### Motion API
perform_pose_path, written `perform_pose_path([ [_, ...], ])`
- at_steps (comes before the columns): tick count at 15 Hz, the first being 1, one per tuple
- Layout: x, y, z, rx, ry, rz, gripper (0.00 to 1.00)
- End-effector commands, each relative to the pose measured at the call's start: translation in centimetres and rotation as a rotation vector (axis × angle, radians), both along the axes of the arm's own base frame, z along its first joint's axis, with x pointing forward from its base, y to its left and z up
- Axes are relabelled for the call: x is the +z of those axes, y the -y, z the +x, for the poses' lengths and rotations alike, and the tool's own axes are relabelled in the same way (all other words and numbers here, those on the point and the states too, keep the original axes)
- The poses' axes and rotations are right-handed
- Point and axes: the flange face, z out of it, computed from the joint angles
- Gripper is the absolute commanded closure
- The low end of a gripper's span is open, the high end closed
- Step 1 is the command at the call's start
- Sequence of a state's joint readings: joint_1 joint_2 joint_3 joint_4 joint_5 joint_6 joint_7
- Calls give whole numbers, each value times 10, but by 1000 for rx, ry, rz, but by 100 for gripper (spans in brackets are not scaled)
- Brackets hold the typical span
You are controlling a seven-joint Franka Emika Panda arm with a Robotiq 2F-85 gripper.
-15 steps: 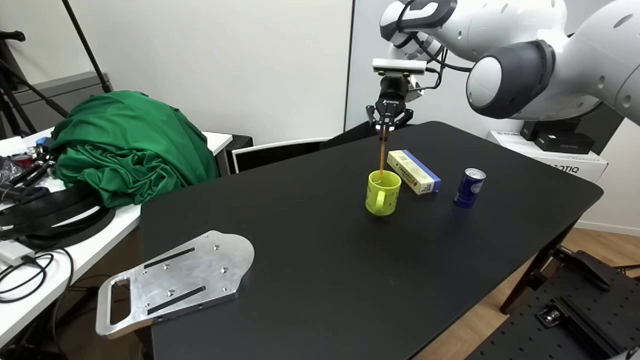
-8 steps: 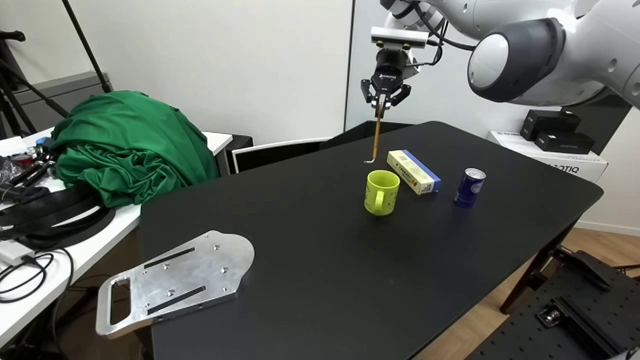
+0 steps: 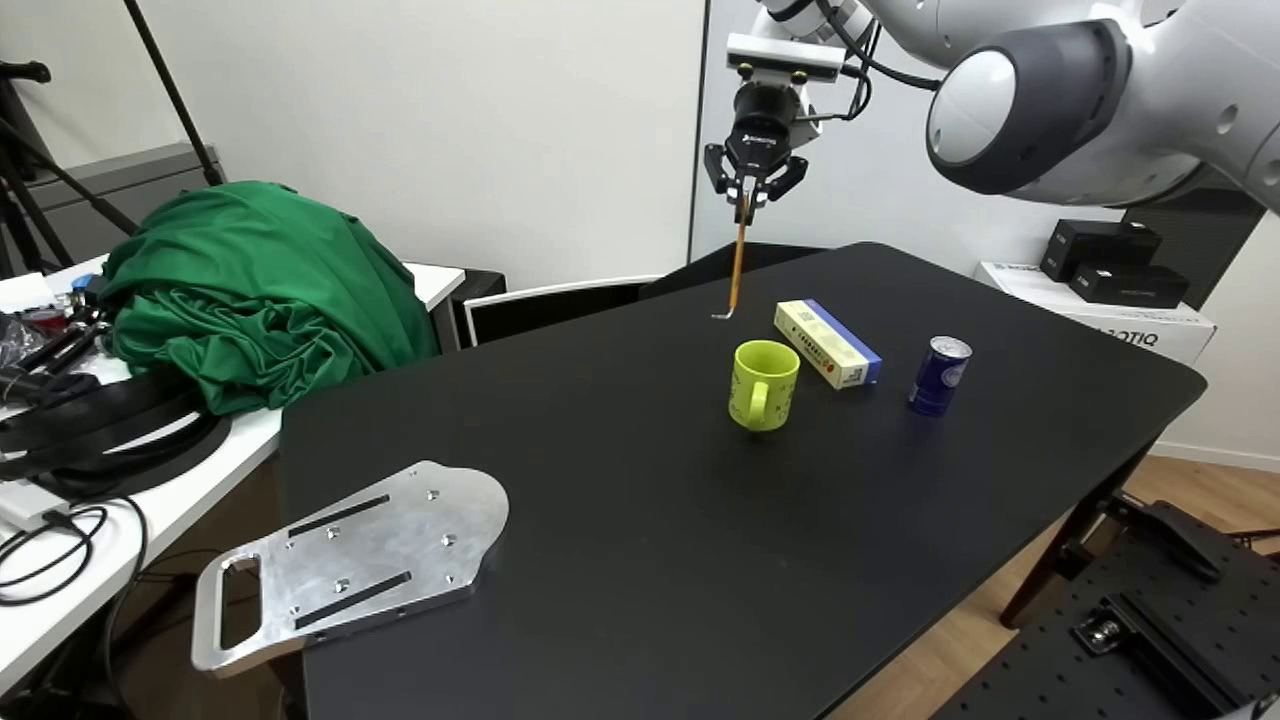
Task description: Take out the object from the mug and put it on the table
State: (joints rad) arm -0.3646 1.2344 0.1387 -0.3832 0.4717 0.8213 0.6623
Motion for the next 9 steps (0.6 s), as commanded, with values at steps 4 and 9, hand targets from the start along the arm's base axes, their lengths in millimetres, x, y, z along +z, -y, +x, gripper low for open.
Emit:
perform_pose_path([
  [4,-39,-38,0,93,-60,36,97],
  [9,-79,-60,-9,253,-92,70,97],
])
